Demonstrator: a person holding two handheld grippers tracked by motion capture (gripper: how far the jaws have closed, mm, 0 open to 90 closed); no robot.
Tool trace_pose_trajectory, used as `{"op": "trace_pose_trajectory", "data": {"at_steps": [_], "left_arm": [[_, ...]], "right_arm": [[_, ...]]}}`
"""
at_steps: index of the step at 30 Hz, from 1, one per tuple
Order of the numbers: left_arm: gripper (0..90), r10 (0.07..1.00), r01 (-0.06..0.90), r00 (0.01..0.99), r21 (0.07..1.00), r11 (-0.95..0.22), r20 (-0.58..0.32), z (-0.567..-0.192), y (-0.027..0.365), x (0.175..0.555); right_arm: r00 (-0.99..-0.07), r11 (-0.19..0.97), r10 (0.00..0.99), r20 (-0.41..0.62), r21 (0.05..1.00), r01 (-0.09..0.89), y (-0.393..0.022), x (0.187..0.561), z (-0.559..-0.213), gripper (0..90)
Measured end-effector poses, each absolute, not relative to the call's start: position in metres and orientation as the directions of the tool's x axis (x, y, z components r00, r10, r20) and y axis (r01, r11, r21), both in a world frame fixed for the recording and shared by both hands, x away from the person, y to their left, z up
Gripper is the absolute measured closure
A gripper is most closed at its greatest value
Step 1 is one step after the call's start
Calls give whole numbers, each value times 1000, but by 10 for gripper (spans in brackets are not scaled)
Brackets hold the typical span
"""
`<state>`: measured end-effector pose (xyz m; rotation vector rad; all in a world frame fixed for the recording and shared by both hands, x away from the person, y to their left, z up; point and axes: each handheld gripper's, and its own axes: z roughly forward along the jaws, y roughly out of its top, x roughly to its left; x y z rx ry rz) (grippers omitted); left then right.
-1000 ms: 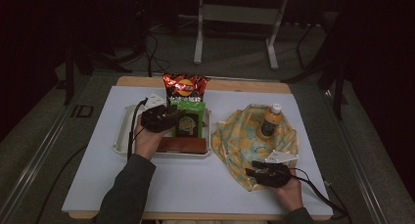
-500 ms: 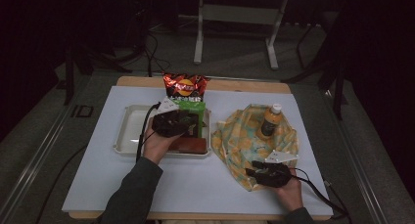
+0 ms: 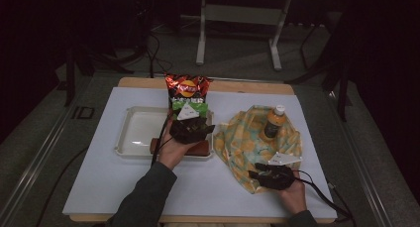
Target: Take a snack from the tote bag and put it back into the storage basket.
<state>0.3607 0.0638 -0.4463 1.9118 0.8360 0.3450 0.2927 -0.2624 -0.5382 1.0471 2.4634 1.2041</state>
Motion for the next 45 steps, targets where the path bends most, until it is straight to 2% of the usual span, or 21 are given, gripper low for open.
{"op": "trace_pose_trajectory", "data": {"at_steps": [19,45], "left_arm": [[526,612,381,782,868,-318,-118,-445,3,369],[473,584,358,807,861,-361,-91,-452,-58,378]], "right_arm": [[-732,418,673,108,761,497,-264,290,-535,545],[-706,377,698,115,780,499,-284,279,-525,542]]}}
